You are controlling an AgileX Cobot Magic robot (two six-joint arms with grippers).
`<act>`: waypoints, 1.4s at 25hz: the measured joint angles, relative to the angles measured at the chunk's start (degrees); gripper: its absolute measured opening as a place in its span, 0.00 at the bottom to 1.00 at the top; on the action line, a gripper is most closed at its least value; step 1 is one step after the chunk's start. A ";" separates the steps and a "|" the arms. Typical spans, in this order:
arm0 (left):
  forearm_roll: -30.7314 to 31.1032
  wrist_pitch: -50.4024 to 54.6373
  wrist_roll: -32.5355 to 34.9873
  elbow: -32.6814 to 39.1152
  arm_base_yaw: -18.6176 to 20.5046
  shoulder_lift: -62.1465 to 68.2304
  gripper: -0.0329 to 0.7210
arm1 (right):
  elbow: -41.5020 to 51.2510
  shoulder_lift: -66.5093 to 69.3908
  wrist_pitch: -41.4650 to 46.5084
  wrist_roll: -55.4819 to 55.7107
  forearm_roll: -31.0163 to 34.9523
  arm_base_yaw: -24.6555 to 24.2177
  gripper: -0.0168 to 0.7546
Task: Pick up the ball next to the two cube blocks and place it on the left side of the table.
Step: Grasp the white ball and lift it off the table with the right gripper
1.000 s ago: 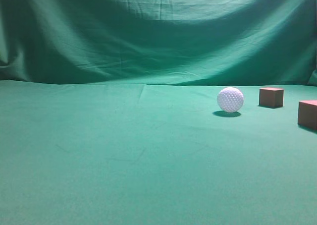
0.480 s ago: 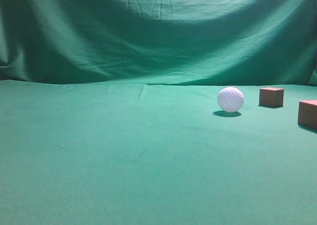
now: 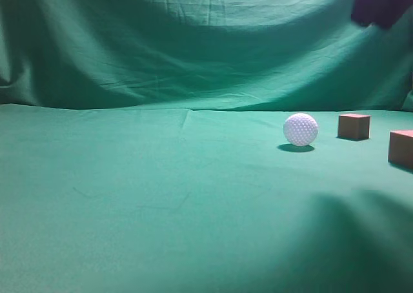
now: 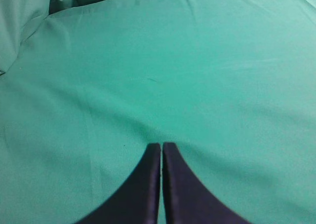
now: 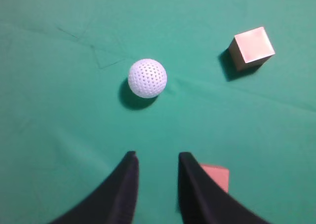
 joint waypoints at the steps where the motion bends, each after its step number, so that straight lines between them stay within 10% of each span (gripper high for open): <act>1: 0.00 0.00 0.00 0.00 0.00 0.00 0.04 | -1.57 2.76 0.00 0.00 0.09 0.00 0.44; 6: 0.00 0.00 0.00 0.00 0.00 0.00 0.04 | -8.25 13.81 0.00 -0.09 1.60 0.14 0.78; 19: 0.00 0.00 0.00 0.00 0.00 0.00 0.04 | -18.40 29.94 -0.60 -1.36 4.06 0.55 0.78; 23: 0.00 0.00 0.00 0.00 0.00 0.00 0.04 | -18.71 30.98 -0.81 -1.51 3.83 0.55 0.43; 35: 0.00 0.00 0.00 0.00 0.00 0.00 0.04 | -42.27 30.98 5.07 -13.16 22.63 5.43 0.42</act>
